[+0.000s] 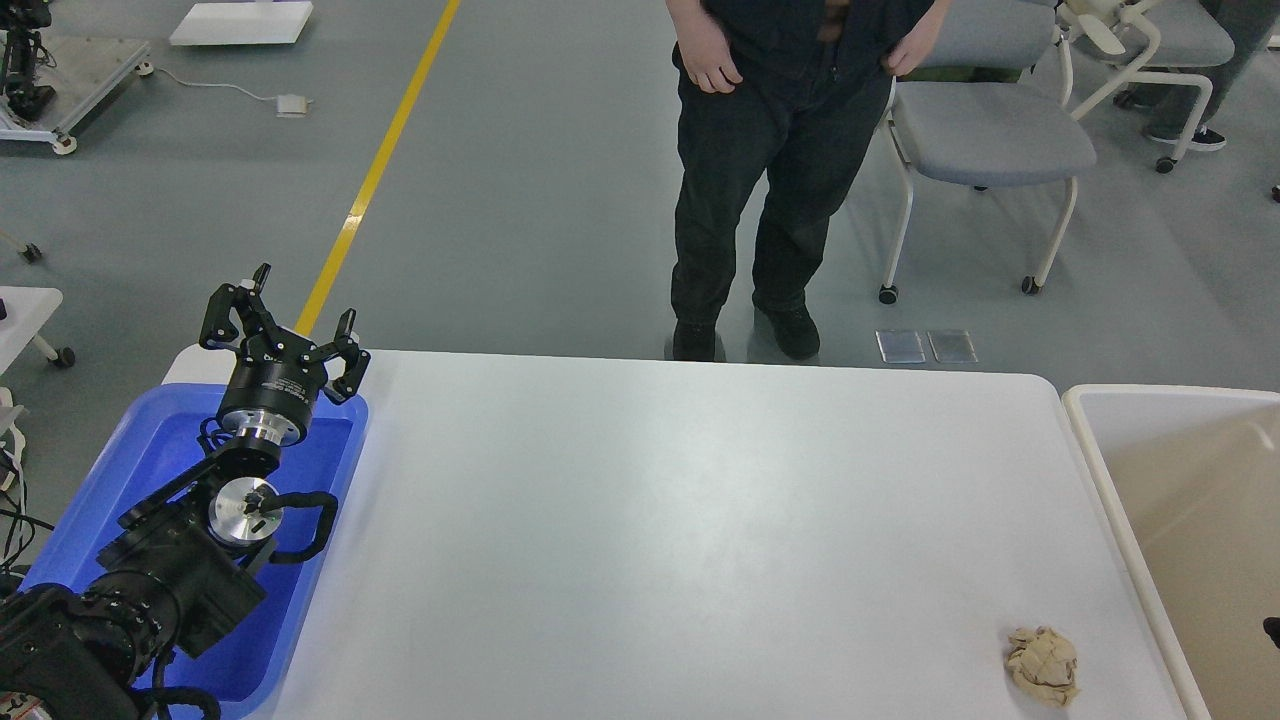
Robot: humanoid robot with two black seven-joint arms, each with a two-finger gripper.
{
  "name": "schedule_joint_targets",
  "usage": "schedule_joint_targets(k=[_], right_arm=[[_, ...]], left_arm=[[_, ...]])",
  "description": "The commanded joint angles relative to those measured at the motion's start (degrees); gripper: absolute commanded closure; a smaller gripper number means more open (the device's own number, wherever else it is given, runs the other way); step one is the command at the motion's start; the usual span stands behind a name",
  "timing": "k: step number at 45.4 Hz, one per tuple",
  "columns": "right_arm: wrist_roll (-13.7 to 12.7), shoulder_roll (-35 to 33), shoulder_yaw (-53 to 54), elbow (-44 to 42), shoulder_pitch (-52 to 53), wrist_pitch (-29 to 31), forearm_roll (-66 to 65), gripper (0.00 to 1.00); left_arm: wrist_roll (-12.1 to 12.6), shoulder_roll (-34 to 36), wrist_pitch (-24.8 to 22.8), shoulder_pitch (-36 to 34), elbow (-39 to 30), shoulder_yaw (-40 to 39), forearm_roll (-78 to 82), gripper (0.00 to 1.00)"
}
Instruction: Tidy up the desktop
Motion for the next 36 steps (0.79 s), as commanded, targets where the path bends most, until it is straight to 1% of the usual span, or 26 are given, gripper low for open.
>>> schedule_joint_targets(k=[1,5,8,10,15,28,36], right_arm=[[0.3,0.9,9.5,-0.5,0.8,-0.1,0.1,0.00],[0.5,1.0,16.4,-0.3,2.1,0.2,0.1,0.00],[1.2,1.0,22.8,-0.1,2.8,1.1,0.1,0.00],[1.9,1.0,28.3,0.1,3.2,3.1,0.1,0.00],[2.0,1.0,34.4,0.4,4.1,6.4,0.1,0.00],[2.0,4.6,34.4,0.5,8.8,6.4,0.1,0.00],[2.0,7.1,35.1,0.6,12.2,7.5,0.1,0.00]], left_arm=[[0.0,0.0,0.0,0.0,0.0,0.0,0.0,0.00],[0.0,0.0,0.0,0.0,0.0,0.0,0.0,0.00],[0.0,0.0,0.0,0.0,0.0,-0.1,0.0,0.00],[0.0,0.0,0.0,0.0,-0.1,0.0,0.0,0.00],[0.0,0.0,0.0,0.0,0.0,0.0,0.0,0.00],[0.0,0.0,0.0,0.0,0.0,0.0,0.0,0.00],[0.0,0.0,0.0,0.0,0.0,0.0,0.0,0.00]])
